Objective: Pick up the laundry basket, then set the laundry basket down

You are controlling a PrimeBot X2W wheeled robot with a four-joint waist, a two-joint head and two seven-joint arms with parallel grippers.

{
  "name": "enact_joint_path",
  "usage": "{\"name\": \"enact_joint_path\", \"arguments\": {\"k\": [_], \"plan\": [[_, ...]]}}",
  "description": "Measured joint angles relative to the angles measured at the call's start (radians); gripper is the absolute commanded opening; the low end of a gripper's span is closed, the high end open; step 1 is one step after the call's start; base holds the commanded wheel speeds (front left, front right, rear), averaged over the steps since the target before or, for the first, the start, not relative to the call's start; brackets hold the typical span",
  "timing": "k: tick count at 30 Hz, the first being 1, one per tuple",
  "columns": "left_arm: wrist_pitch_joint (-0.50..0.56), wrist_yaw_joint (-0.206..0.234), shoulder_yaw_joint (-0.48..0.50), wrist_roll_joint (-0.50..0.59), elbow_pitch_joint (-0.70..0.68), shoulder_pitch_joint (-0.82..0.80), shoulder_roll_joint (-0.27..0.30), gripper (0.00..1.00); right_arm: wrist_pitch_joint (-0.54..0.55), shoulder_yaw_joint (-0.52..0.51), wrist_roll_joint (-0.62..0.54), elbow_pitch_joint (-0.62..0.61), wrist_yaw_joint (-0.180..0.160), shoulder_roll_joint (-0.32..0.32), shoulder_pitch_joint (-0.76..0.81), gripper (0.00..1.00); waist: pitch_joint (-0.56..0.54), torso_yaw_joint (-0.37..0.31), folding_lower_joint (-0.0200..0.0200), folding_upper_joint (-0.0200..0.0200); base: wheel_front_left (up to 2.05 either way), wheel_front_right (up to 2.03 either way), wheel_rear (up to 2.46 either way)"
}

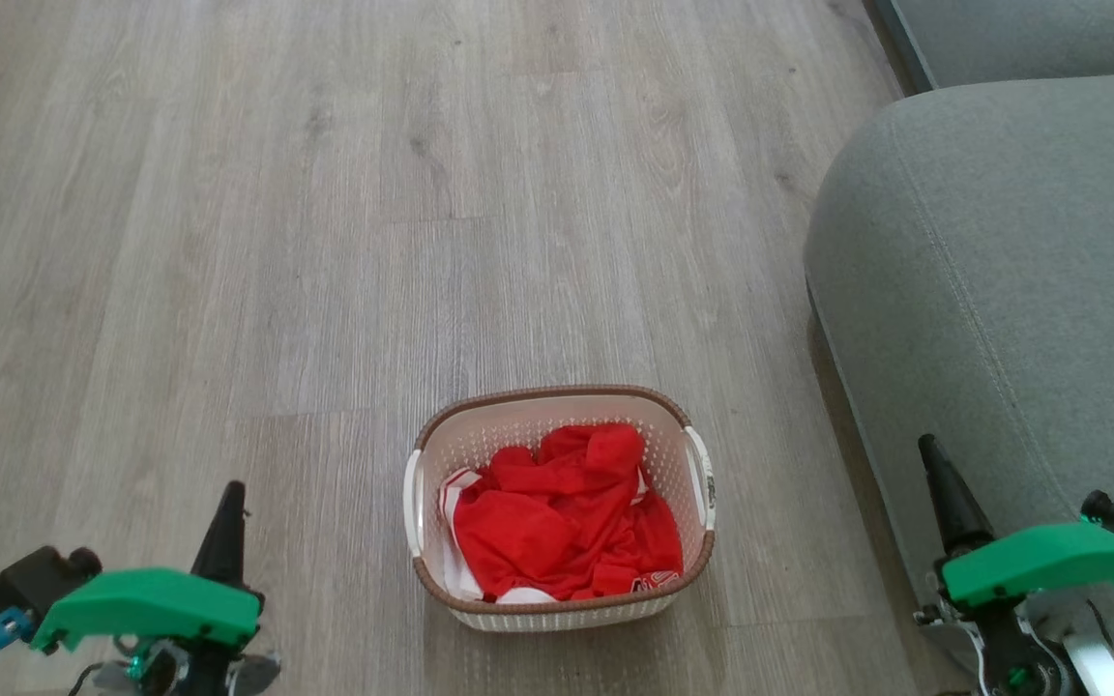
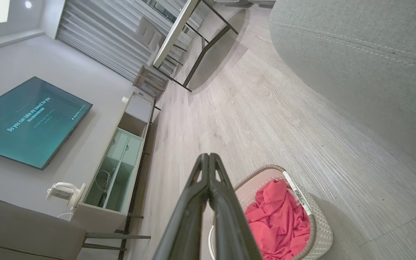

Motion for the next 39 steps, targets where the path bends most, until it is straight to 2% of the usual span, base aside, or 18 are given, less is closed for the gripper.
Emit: {"name": "enact_joint_path", "arguments": {"k": [39], "plan": [[0.077, -0.071, 0.098, -0.393, 0.050, -0.081, -0.051, 0.00, -0.077, 0.120, 0.593, 0.010, 0.000, -0.128, -0.048, 0.00, 0.003, -0.007, 0.0000, 0.0000, 0.00, 0.00, 0.00]]}}
